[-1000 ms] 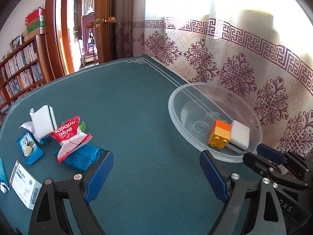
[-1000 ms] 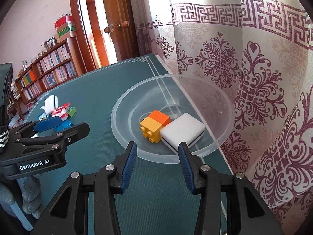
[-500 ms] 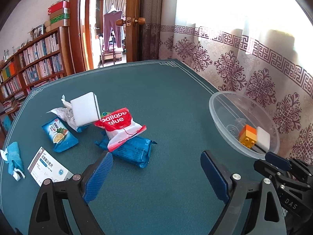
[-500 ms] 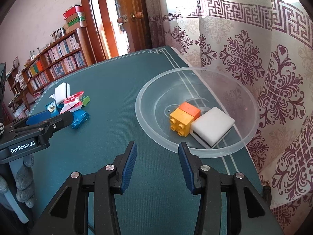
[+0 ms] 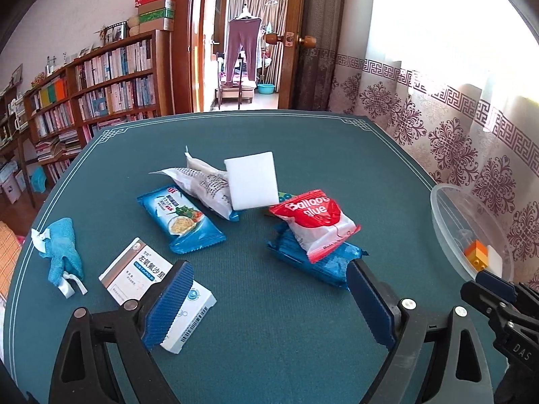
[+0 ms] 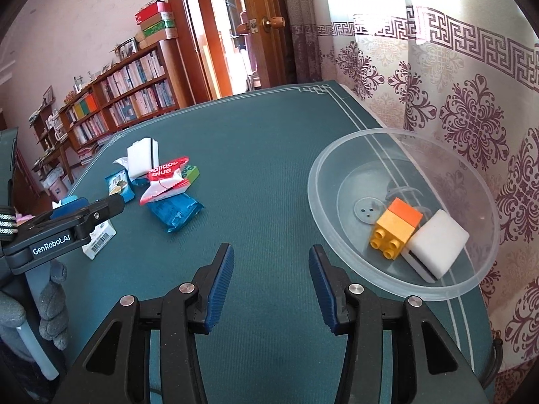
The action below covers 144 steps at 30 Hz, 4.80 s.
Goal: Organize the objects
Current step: 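Move the right gripper to the red Balloon glue packet and grasp it, then lift the glue packet with the right gripper while the left gripper grasps the blue packet, then lower the glue packet into the bowl and open the right gripper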
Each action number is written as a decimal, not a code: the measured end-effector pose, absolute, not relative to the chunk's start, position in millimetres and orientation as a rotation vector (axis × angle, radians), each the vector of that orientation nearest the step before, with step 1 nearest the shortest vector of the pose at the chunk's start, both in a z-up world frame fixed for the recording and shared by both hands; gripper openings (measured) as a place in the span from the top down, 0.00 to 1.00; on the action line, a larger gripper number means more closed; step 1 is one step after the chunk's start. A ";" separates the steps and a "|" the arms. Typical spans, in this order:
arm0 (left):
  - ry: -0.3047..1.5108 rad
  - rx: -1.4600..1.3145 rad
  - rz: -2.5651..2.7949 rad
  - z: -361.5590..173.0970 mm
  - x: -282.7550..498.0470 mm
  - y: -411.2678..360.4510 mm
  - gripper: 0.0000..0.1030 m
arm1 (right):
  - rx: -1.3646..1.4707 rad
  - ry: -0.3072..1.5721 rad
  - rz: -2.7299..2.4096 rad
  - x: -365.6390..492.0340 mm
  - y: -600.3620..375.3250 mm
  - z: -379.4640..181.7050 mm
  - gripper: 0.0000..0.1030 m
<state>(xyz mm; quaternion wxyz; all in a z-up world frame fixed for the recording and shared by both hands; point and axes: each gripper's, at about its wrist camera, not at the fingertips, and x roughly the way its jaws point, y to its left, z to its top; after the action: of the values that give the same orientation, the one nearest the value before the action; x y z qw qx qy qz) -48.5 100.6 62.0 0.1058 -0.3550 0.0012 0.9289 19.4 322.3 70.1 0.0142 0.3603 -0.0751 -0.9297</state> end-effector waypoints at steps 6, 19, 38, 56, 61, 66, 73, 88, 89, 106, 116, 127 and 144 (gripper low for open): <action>-0.042 -1.057 2.789 58.5 -53.7 73.9 0.08 | 1.095 -0.221 -2.834 -2.5 296.6 73.8 0.52; -0.098 -1.093 2.835 57.1 -62.4 44.7 0.08 | 1.048 -0.113 -2.751 -69.8 239.5 75.8 0.35; -0.158 -1.170 2.843 47.8 -71.6 33.7 0.08 | 1.125 -0.027 -2.682 -122.6 211.8 54.3 0.35; -0.137 -1.194 2.831 43.8 -71.6 41.1 0.08 | 1.140 -0.056 -2.685 -115.7 218.7 48.0 0.49; -0.119 -1.197 2.828 42.1 -71.3 45.6 0.08 | 1.145 -0.100 -2.705 -103.5 236.6 49.2 0.50; -0.098 -1.204 2.828 40.7 -70.1 51.0 0.08 | 1.160 -0.156 -2.738 -94.5 258.4 48.0 0.50; -0.070 -1.211 2.810 41.1 -67.3 63.9 0.08 | 1.155 -0.146 -2.765 -81.4 272.3 49.9 0.50; -0.033 -1.205 2.827 45.1 -62.9 72.0 0.08 | 1.191 0.085 -2.788 -104.0 254.6 39.1 0.50; -0.034 -1.205 2.829 45.4 -63.8 71.3 0.08 | 1.194 0.101 -2.769 -102.5 251.2 37.4 0.50; 0.034 -1.195 2.734 44.7 -67.5 117.5 0.08 | 1.171 -0.044 -2.691 -34.5 274.4 54.7 0.50; -0.006 -1.295 2.675 29.9 -86.3 139.3 0.09 | 1.104 -0.106 -2.748 -3.4 305.3 71.2 0.50; 0.030 -1.363 2.675 14.7 -97.1 151.1 0.34 | 1.047 -0.170 -2.807 13.2 330.0 81.6 0.50; 0.106 -1.268 2.630 27.0 -73.1 171.2 0.58 | 1.068 -0.290 -3.027 13.2 402.6 91.5 0.50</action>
<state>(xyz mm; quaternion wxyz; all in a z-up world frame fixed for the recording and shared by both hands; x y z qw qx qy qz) -73.1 171.2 27.0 0.1097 -0.4315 0.0362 0.8947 13.2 402.6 91.5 -0.0407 0.3312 -0.0899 -0.9384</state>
